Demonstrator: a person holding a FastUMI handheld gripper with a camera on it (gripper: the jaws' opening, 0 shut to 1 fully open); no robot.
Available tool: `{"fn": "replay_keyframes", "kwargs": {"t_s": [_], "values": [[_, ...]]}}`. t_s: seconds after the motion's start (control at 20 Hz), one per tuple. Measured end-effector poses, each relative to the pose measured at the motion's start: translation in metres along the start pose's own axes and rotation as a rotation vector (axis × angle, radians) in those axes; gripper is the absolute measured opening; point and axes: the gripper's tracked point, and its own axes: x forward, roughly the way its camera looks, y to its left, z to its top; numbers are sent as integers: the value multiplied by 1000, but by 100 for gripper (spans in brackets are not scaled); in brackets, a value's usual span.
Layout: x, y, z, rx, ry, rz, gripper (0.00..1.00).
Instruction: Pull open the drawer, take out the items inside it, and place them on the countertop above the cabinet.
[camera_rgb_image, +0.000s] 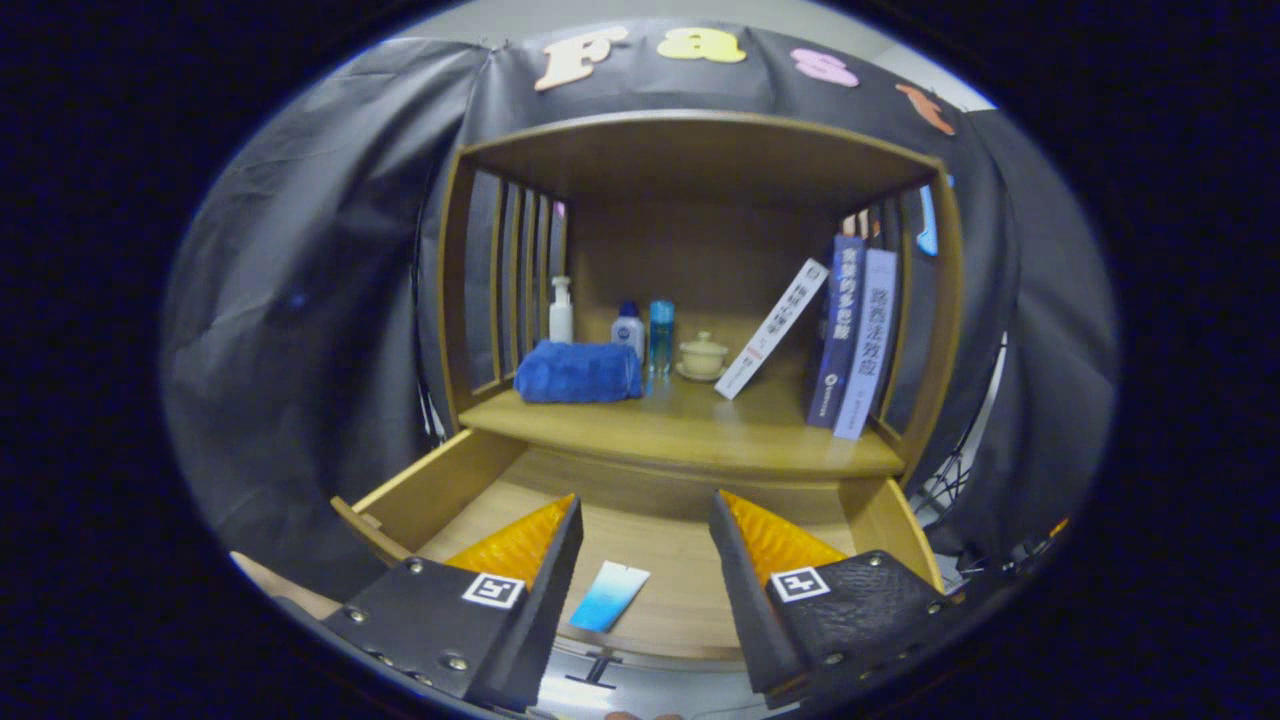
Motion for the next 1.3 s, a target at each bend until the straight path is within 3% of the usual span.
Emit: {"fn": "replay_keyframes", "kwargs": {"t_s": [0.1,0.4,0.6,0.8,0.9,1.15,1.3], "values": [[24,10,-20,-13,146,46,75],[56,27,-90,-225,482,176,75],[75,44,-110,-118,597,211,75],[94,25,-139,-199,723,146,75],[92,30,-150,-177,800,170,75],[98,28,-157,-267,857,183,77],[98,29,-151,-286,844,190,66]]}}
